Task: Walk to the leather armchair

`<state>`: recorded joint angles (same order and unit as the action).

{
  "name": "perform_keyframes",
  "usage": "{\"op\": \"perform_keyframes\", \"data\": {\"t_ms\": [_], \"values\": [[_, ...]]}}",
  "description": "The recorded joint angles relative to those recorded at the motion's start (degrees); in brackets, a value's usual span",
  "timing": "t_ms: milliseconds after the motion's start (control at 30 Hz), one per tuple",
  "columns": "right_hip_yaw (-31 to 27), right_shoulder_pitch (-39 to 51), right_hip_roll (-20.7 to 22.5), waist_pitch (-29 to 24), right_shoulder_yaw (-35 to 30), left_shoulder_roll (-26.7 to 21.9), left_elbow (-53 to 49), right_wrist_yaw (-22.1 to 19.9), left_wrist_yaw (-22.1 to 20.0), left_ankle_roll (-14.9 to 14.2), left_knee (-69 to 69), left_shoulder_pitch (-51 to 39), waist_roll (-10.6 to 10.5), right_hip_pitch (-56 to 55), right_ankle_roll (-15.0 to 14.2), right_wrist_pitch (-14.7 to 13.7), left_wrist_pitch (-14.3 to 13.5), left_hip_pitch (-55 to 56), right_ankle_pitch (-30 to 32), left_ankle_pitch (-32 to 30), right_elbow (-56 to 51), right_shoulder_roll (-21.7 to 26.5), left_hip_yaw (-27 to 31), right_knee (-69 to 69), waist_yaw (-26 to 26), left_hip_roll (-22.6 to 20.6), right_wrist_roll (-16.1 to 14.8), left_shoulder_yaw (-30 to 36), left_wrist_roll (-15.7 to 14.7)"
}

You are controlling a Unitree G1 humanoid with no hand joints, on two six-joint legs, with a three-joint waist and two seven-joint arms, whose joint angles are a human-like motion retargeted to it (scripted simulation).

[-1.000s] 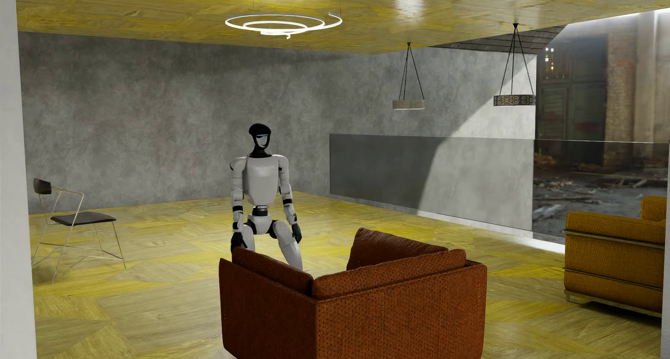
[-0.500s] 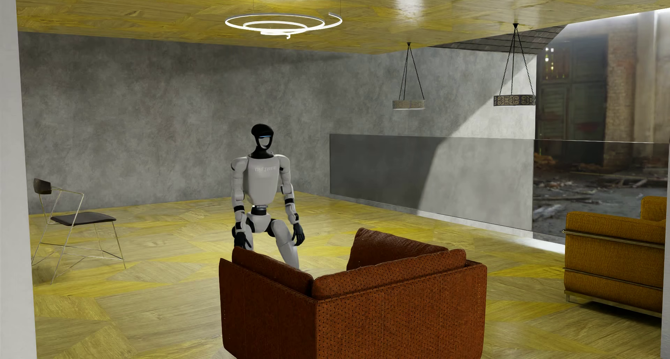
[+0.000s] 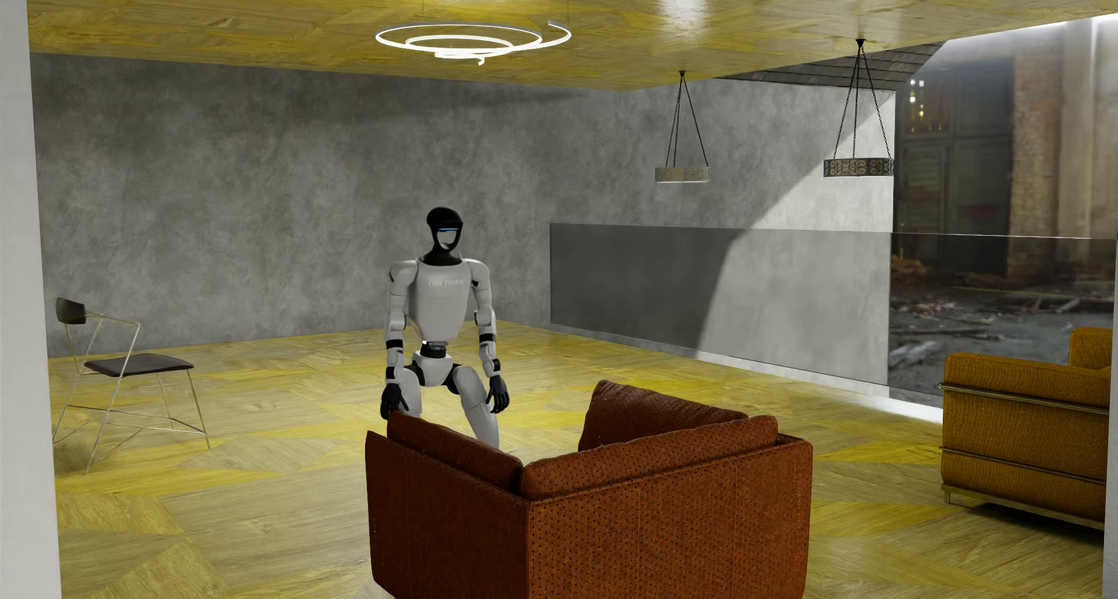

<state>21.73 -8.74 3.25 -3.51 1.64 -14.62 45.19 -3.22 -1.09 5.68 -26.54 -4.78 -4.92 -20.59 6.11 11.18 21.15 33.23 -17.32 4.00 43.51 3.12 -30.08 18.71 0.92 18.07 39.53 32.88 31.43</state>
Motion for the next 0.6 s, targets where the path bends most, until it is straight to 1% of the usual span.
{"op": "perform_keyframes", "data": {"t_ms": [133,367,533,600], "values": [[-1.0,-0.8,0.7,-0.9,-1.9,-0.3,0.7,0.2,-0.4,0.2,0.7,0.0,0.3,-1.9,-0.7,-0.1,-0.2,1.3,0.6,-0.6,0.0,0.9,-1.0,-0.6,-0.3,0.8,0.3,0.1,-0.2],[-1.2,-1.3,2.3,-2.0,-5.7,-0.7,1.2,0.1,-0.5,0.6,3.4,-2.3,0.9,-4.7,-1.8,-1.2,-0.6,4.4,2.3,-2.3,-1.8,2.0,-1.5,-4.0,-0.8,1.4,-0.3,0.5,0.1],[-1.1,-0.2,2.6,-2.3,-7.6,-1.1,-0.1,0.1,-1.4,0.6,4.3,-3.8,1.4,-5.5,-1.8,-1.3,-0.8,5.3,1.4,-2.7,-3.2,2.3,-1.3,-4.4,-0.8,1.3,-1.0,-0.6,-0.3],[-0.9,0.5,2.6,-2.3,-7.9,-1.0,-0.6,-0.1,-1.7,0.6,3.5,-4.0,1.5,-5.1,-2.0,-1.2,-0.5,5.2,0.9,-2.1,-4.0,2.2,-1.0,-4.0,-0.7,1.5,-1.4,-1.8,-0.6]]}}
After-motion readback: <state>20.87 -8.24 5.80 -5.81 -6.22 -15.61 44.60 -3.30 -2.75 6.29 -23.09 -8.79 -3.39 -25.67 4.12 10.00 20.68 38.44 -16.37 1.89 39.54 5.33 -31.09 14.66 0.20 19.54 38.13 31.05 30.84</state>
